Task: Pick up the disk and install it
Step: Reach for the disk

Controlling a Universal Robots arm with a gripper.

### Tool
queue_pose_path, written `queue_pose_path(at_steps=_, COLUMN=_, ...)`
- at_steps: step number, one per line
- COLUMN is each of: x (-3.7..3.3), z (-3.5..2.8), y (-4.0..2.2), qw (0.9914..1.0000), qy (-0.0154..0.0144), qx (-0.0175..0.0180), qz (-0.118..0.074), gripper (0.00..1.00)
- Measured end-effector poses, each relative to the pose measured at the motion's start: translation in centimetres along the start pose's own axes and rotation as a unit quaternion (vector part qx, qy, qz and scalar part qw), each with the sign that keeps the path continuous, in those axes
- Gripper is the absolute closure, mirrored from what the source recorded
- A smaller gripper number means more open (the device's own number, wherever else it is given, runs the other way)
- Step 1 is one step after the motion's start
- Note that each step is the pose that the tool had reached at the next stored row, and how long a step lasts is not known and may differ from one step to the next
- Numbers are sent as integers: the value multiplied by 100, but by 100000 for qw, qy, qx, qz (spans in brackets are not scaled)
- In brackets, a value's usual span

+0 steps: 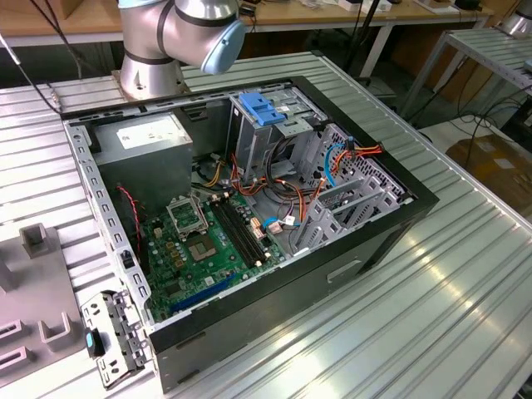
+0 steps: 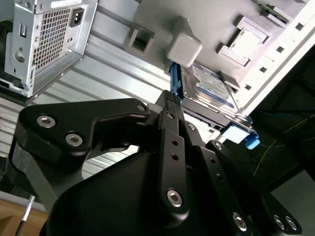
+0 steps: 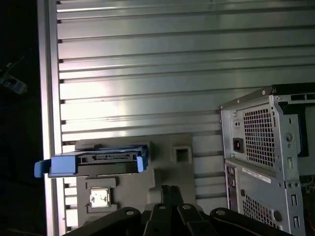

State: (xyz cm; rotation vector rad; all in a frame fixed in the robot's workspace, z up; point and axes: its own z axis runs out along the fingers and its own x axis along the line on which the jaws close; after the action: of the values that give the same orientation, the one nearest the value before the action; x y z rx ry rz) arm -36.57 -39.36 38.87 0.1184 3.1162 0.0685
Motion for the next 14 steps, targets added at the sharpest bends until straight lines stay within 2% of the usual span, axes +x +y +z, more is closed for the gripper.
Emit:
queue_pose_path(at_steps=2, x=105, z=2, y=-5, qw=100000, qy=21, qx=5, qz=-7, gripper=89)
queue_pose_path(at_steps=3, x=181, z=6, y=-5, qw=100000, qy=25, qx=-1, qz=-7, gripper=89)
queue_pose_path(at_steps=7, x=344, z=13, y=0, qw=100000, qy=61, qx=6, qz=1, gripper=89)
queue_pose_path(at_steps=8, x=405, z=17, y=4, qw=100000, qy=94, qx=3, qz=-2, gripper=89)
queue_pose_path(at_steps=10, x=475, z=22, y=11, qw=100000, qy=176, qx=11, qz=3, gripper=89)
queue_pose_path(at_steps=12, x=604, z=33, y=21, qw=99999, qy=324, qx=1, qz=11, gripper=89)
queue_pose_path(at_steps=14, x=681, z=38, y=28, qw=99999, qy=530, qx=-12, qz=20, gripper=89)
